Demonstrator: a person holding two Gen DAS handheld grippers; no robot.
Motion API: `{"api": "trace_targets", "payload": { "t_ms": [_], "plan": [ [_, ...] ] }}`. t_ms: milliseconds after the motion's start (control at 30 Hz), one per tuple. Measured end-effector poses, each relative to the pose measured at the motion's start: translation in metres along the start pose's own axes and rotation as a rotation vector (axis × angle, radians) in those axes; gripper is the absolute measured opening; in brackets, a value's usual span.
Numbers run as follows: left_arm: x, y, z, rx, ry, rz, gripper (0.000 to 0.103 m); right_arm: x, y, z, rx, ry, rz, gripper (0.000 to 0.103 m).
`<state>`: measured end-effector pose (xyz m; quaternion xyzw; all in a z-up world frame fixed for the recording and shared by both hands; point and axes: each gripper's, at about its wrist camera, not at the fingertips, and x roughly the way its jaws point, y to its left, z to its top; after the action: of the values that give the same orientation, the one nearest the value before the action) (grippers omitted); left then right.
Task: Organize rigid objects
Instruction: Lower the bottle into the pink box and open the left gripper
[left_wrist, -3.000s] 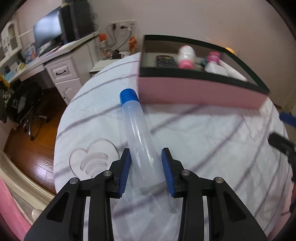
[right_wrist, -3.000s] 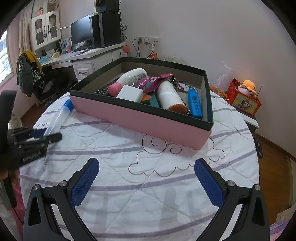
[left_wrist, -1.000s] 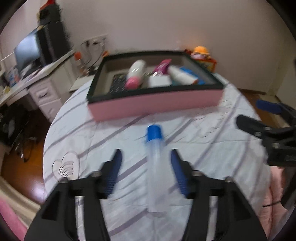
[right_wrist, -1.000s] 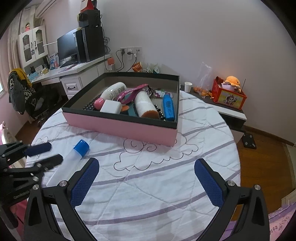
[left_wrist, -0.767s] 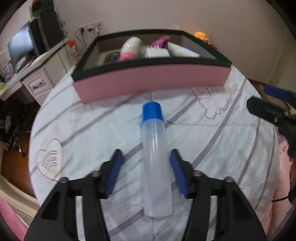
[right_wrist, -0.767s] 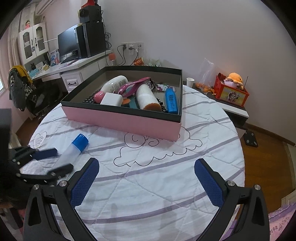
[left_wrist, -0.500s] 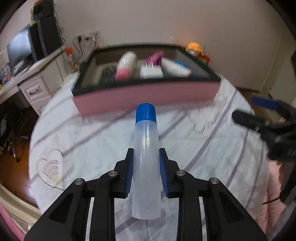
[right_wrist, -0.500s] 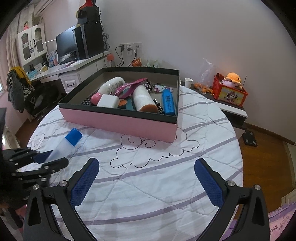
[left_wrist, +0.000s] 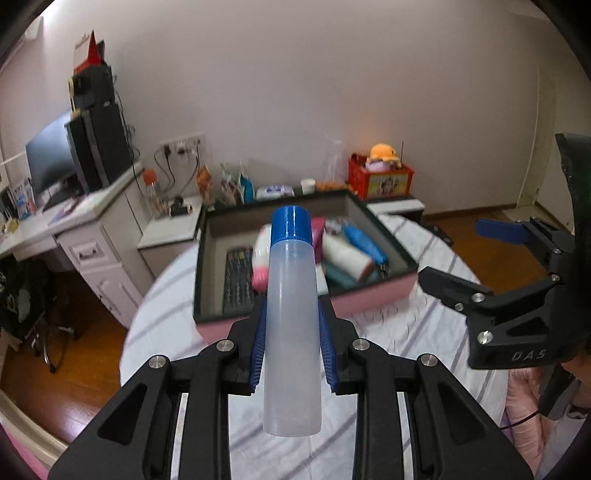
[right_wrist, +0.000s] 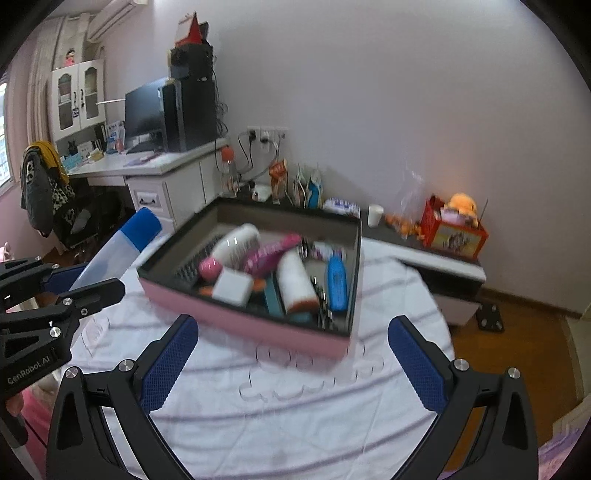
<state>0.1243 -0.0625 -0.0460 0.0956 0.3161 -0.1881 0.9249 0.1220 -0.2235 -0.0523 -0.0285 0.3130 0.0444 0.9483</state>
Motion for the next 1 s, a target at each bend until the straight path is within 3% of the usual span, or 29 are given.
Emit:
{"api": "trace_targets", "payload": {
  "t_ms": [267, 533, 833, 1000],
  "plan": [
    [0.016, 0.013, 0.034, 0.025, -0.031, 0.016, 0.026, 0.023, 0.003, 0.037, -0.027, -0.040, -0.009, 0.103],
    [0.080, 0.024, 0.054, 0.036, 0.039, 0.003, 0.027, 0.077, -0.013, 0.052, -0.002, -0.013, -0.013, 0.103],
    [0.155, 0.025, 0.061, 0.051, 0.133, 0.002, 0.027, 0.137, -0.027, 0.049, 0.008, 0.068, -0.004, 0.103],
    [0.178, 0.023, 0.060, 0.055, 0.168, 0.003, 0.027, 0.156, -0.034, 0.046, 0.029, 0.099, -0.008, 0.103]
  ]
}}
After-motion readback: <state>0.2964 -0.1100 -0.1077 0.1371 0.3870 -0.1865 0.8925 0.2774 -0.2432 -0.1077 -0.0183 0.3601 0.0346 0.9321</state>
